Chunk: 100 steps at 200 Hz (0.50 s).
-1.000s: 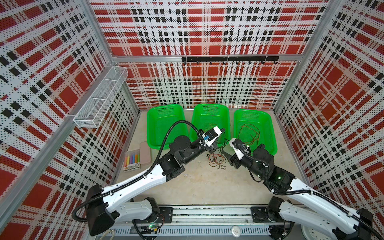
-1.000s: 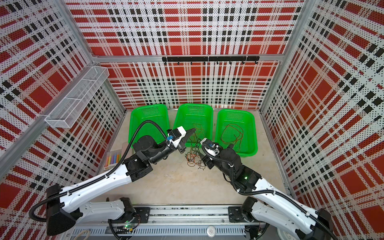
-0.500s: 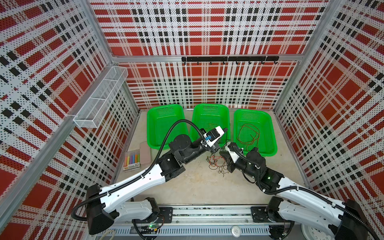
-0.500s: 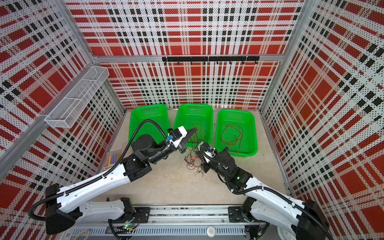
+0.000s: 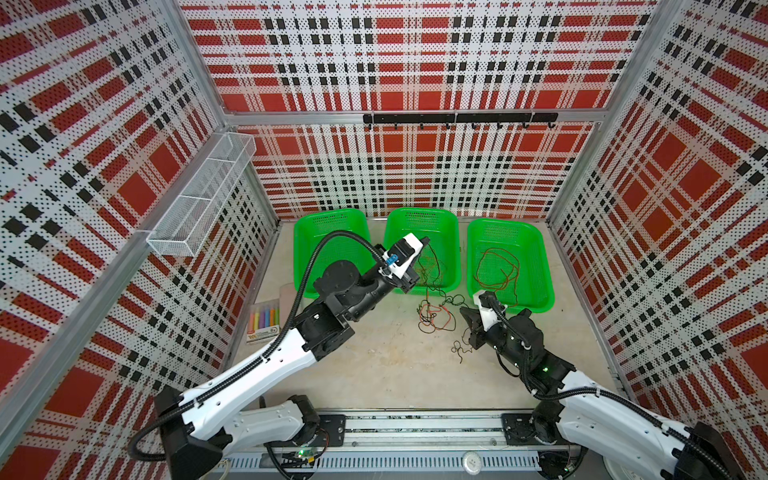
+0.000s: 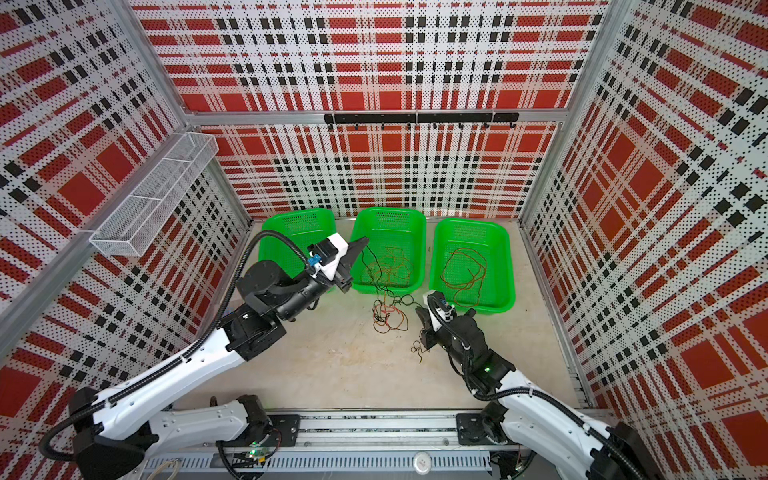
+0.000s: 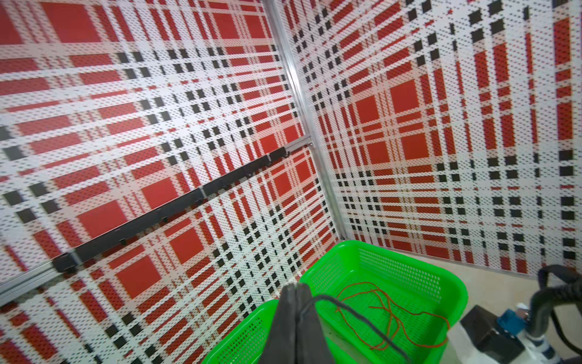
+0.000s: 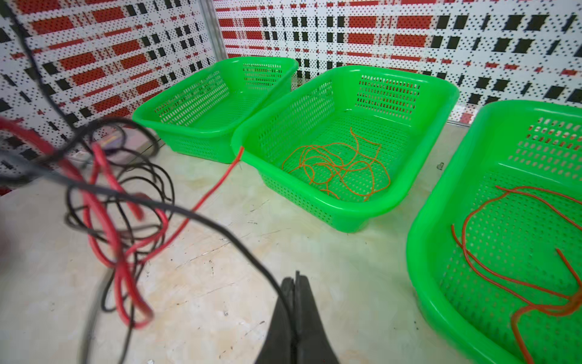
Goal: Untangle and sort cables by color
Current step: Untie the cable.
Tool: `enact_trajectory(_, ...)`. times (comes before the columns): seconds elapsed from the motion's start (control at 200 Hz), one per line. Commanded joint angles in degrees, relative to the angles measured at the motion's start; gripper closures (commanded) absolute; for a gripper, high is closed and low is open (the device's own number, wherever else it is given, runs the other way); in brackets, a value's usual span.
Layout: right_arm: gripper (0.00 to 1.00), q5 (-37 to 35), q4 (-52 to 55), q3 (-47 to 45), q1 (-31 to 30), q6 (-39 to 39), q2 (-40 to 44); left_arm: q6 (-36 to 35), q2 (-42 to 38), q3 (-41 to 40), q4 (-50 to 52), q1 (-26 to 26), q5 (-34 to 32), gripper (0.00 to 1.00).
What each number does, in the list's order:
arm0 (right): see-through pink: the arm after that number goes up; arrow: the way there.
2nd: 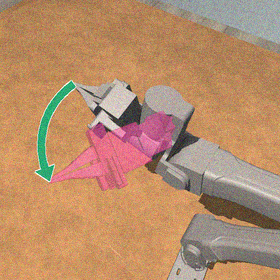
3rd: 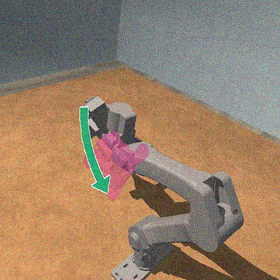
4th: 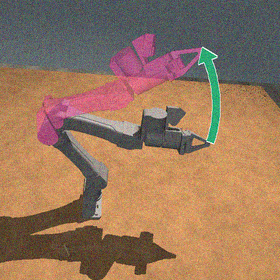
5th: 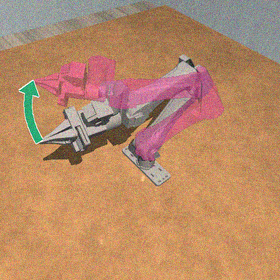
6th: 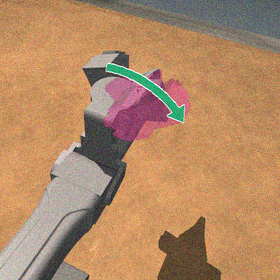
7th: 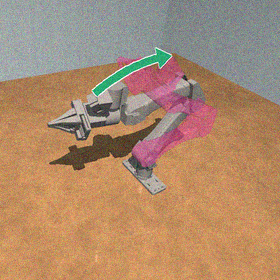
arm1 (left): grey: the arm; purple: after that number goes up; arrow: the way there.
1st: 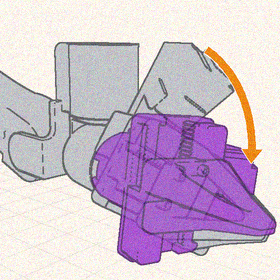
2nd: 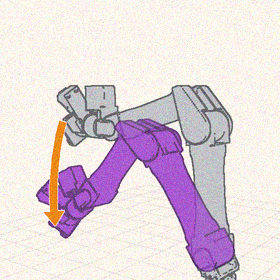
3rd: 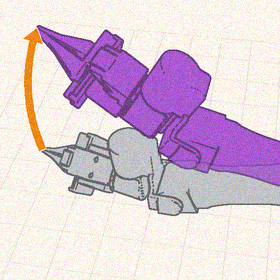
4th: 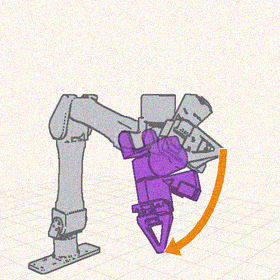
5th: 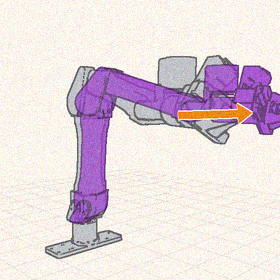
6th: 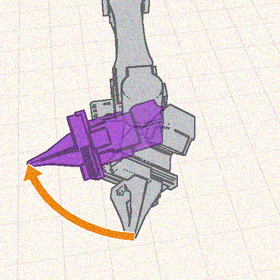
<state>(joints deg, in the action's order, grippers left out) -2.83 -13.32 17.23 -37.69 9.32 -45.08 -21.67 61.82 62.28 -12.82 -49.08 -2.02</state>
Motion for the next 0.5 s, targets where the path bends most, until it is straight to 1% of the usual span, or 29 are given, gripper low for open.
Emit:
enact_trajectory(0.0, 1.00, -1.5, 3.1, -0.3, 2.3, 0.6, 1.2, 0.8, -2.4, -1.1, 0.6, 1.9, -0.6, 1.00)
enact_trajectory(0.085, 1.00, -2.5, 5.6, -0.2, 4.6, 1.7, 0.7, 1.3, -3.4, -1.6, 0.7, 3.5, -0.3, 1.00)
enact_trajectory(0.18, 1.00, -0.5, 5.8, 0.0, 7.3, 3.8, -0.8, 1.7, -4.5, -1.9, 0.7, 5.2, -0.3, 1.00)
enact_trajectory(0.316, 1.00, -2.0, 8.2, 2.1, 7.9, 5.8, -5.1, 1.2, -6.0, -1.4, 1.6, 7.5, -1.8, 1.00)
enact_trajectory(0.496, 1.00, -2.6, 9.6, 3.2, 8.0, 9.2, -10.5, 2.1, -8.1, -1.3, 2.4, 10.9, -0.2, 1.00)
